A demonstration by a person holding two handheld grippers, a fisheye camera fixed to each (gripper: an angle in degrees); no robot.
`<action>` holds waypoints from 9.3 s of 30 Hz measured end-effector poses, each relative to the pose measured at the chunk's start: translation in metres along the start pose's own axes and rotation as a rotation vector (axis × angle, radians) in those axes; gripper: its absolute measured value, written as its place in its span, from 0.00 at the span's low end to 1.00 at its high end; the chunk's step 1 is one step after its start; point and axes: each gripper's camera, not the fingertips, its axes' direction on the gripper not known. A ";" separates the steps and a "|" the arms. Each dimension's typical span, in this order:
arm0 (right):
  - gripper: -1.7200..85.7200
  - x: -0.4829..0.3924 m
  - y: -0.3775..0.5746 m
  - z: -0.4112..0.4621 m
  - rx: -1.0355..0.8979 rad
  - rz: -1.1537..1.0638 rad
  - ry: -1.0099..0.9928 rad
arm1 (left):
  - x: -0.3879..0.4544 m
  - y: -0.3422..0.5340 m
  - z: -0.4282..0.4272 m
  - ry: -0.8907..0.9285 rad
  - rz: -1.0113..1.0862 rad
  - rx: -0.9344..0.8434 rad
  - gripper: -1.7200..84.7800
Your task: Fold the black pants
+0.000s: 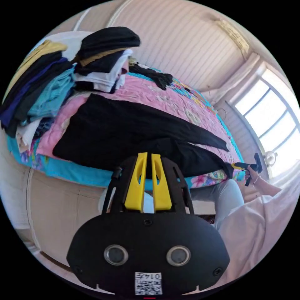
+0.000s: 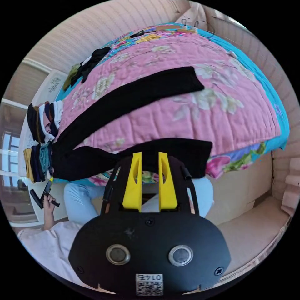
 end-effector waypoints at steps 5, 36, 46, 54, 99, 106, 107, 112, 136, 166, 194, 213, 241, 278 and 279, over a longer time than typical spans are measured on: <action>0.14 0.070 0.033 -0.018 0.045 0.130 0.030 | 0.116 -0.018 0.072 0.098 0.291 -0.170 0.05; 0.03 0.305 0.020 -0.232 0.151 0.240 -0.450 | 0.334 -0.029 0.201 0.049 0.624 -0.312 0.01; 0.11 0.309 0.022 -0.233 0.110 0.199 -0.204 | 0.356 -0.021 0.222 0.161 0.618 -0.459 0.01; 0.09 0.296 0.021 -0.231 0.085 0.088 -0.046 | 0.367 -0.051 0.222 -0.053 0.660 -0.329 0.02; 0.10 0.329 -0.015 -0.330 0.197 0.200 -0.162 | 0.366 -0.116 0.319 -0.128 0.546 -0.431 0.03; 0.09 0.338 0.022 -0.324 0.162 0.260 -0.111 | 0.365 -0.114 0.273 0.015 0.580 -0.386 0.04; 0.08 0.337 0.023 -0.317 0.133 0.257 -0.143 | 0.366 -0.106 0.271 0.042 0.588 -0.403 0.05; 0.03 0.339 0.027 -0.322 0.164 0.260 -0.262 | 0.358 -0.080 0.297 -0.055 0.647 -0.527 0.07; 0.07 0.284 0.029 -0.328 0.215 0.296 -0.046 | 0.234 -0.142 0.186 0.100 0.451 -0.404 0.01; 0.02 0.124 -0.172 -0.187 0.101 0.038 0.204 | -0.072 -0.281 0.112 -0.546 -0.136 -0.232 0.02; 0.07 0.090 0.128 -0.232 0.487 -0.141 0.087 | -0.029 -0.012 -0.154 -0.417 0.076 0.272 0.11; 0.15 0.212 0.206 -0.199 0.393 0.280 -0.197 | -0.121 0.098 -0.154 -0.277 -0.368 0.180 0.14; 0.15 0.308 0.113 -0.140 0.346 0.662 -0.172 | -0.217 0.045 -0.089 -0.133 -0.661 -0.020 0.16; 0.02 0.301 0.046 -0.264 0.423 0.346 -0.373 | -0.197 -0.046 -0.162 0.037 -0.344 0.044 0.02; 0.02 0.299 0.038 -0.266 0.415 0.335 -0.366 | -0.195 -0.054 -0.163 0.033 -0.327 0.042 0.02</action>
